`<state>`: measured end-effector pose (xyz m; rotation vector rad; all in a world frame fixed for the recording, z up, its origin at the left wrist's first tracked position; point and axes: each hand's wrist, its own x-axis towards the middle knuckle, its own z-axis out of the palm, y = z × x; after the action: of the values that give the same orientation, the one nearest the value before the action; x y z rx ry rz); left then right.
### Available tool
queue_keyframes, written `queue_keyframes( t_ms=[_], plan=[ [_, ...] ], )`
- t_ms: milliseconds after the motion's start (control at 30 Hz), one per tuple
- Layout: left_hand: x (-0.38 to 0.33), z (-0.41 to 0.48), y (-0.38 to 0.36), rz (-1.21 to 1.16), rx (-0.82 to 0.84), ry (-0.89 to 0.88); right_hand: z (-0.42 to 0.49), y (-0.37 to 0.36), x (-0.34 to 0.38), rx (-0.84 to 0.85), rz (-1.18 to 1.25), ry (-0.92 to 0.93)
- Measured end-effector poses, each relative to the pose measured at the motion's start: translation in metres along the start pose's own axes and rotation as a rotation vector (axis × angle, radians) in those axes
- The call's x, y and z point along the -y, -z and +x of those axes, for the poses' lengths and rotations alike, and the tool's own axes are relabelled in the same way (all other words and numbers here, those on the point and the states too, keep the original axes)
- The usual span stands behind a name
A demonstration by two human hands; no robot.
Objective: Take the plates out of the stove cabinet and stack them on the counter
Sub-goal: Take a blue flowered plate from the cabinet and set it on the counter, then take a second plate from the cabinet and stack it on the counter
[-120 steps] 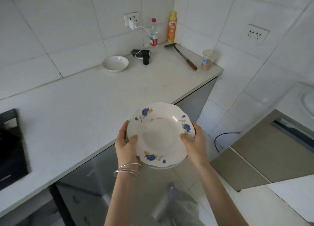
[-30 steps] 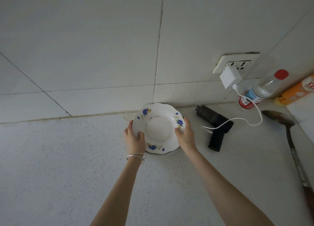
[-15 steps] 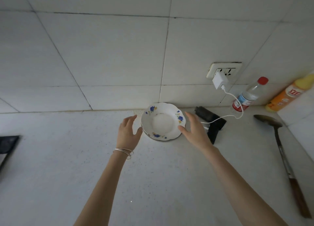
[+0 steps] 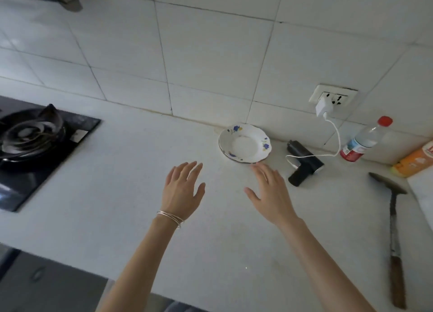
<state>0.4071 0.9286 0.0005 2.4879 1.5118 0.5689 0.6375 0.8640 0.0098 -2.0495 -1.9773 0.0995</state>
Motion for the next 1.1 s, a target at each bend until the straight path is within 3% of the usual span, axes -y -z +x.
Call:
queue_keyframes(
  t_ms=[267, 667, 1100],
  plan=[
    [-0.004, -0.137, 0.008, 0.13, 0.054, 0.266, -0.066, -0.027, 0.044, 0.226, -0.017, 0.237],
    [0.033, -0.277, 0.074, 0.24, -0.091, 0.491, -0.11, -0.044, 0.176, 0.267, 0.003, 0.592],
    [0.143, -0.493, 0.153, 0.293, -0.053, 0.611, -0.239, -0.092, 0.365, 0.355, 0.068, 0.663]
  ],
)
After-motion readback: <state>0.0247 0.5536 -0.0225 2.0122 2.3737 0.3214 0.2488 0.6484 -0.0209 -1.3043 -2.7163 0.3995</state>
